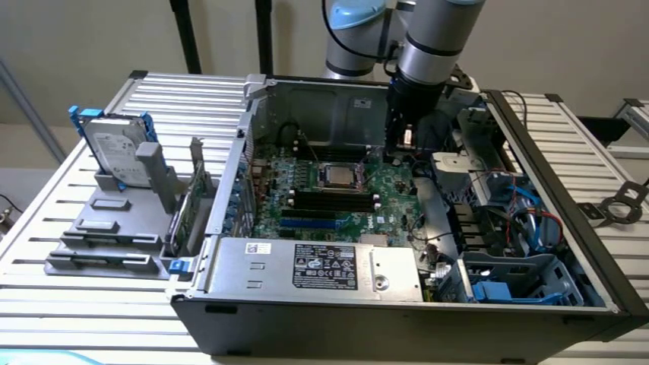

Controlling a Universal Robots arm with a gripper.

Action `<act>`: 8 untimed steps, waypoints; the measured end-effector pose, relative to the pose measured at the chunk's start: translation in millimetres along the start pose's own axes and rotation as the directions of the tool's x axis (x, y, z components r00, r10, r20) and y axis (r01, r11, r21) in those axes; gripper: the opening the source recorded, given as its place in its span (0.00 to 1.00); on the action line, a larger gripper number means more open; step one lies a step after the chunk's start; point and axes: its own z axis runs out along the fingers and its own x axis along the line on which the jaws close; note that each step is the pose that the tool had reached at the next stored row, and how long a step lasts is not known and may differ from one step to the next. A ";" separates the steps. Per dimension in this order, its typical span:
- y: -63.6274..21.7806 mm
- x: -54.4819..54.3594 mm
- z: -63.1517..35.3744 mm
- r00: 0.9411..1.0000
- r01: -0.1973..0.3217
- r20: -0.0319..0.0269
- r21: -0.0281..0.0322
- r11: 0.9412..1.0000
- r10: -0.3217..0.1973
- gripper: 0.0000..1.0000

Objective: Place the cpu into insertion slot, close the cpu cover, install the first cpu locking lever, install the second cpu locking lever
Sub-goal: 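Close the cpu cover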

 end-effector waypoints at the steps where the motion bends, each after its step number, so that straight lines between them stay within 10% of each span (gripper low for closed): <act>1: -0.5 0.0 0.0 1.000 0.000 0.006 0.001 1.000 0.000 0.11; 8: -6.4 -0.2 0.4 0.999 -0.001 0.044 0.001 1.000 0.001 0.11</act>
